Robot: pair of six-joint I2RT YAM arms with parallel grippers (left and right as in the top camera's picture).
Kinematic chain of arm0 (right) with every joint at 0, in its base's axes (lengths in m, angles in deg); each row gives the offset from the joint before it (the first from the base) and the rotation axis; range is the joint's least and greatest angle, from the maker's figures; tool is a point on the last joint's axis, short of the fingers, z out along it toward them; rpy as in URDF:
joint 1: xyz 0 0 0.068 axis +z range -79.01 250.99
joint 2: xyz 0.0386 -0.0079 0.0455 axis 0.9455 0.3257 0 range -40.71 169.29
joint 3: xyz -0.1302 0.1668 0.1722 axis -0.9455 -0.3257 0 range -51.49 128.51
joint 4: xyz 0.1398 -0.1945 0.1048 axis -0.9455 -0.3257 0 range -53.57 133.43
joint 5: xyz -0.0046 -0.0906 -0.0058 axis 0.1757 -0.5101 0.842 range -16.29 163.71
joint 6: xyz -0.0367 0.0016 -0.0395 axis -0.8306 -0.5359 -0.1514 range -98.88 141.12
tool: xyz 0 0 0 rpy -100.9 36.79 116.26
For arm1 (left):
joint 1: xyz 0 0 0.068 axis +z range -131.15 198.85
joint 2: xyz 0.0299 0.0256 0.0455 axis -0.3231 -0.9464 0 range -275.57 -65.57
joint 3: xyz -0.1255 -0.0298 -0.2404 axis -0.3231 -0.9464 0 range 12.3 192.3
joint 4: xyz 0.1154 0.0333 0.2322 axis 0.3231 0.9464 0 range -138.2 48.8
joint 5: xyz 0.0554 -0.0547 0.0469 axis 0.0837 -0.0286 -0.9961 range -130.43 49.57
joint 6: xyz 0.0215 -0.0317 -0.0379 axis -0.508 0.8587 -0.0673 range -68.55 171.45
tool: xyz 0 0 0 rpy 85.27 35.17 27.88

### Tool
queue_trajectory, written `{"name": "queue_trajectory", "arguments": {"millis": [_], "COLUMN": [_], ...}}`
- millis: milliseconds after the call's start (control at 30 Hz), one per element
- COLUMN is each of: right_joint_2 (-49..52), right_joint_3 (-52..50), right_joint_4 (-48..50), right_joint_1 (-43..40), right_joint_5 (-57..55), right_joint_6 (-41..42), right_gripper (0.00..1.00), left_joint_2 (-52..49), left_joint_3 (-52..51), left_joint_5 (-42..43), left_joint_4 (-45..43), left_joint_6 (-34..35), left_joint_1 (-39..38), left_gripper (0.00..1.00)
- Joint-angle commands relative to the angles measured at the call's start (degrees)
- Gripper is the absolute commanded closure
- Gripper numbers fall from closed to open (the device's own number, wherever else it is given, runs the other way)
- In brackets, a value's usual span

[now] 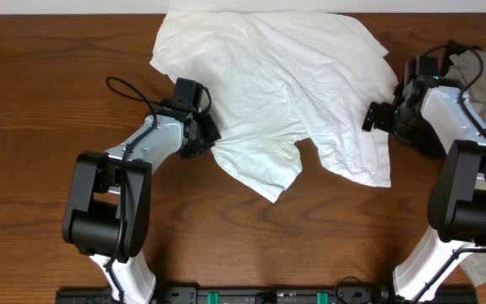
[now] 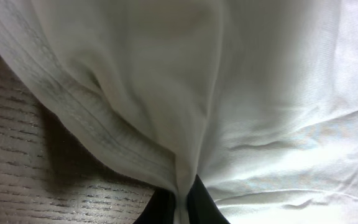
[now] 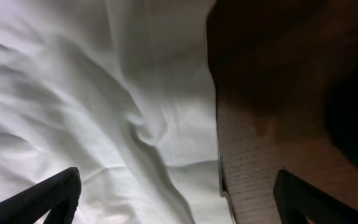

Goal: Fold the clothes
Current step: 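Grasp the white shirt's left and right side edges with both grippers, then pull the shirt sides outward with both grippers to spread it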

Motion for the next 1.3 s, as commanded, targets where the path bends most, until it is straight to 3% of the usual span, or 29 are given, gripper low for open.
{"name": "queue_trajectory", "arguments": {"millis": [0, 433, 633, 867, 967, 1267], "right_joint_2": [-0.1, -0.1, -0.1, -0.1, -0.1, -0.1], "right_joint_3": [-1.4, -3.0, -6.8, -11.0, -11.0, -10.8], "right_joint_4": [-0.5, -13.1, -11.7, -7.6, -6.8, -5.1], "right_joint_1": [-0.3, 1.0, 1.2, 1.2, 1.2, 0.5], "right_joint_5": [-0.5, 4.2, 4.2, 4.2, 4.1, 3.3], "right_joint_6": [0.9, 0.4, 0.4, 0.9, 1.3, 3.3], "right_gripper": [0.04, 0.05, 0.06, 0.16, 0.28, 0.94], "left_joint_2": [-6.0, -6.0, -6.0, -6.0, -6.0, -5.9], "left_joint_3": [-4.3, -4.3, -4.3, -4.3, -4.3, -4.3], "left_joint_5": [-2.1, -2.1, -2.1, -2.1, -2.1, -2.0], "left_joint_4": [2.5, 2.9, 3.2, 3.7, 4.5, 11.0], "left_joint_6": [-0.1, -0.1, -0.1, -0.1, -0.2, -0.8], "left_joint_1": [-0.5, -0.5, -0.5, -0.5, -0.4, 2.5], "left_gripper": [0.94, 0.94, 0.94, 0.94, 0.94, 0.94]}}
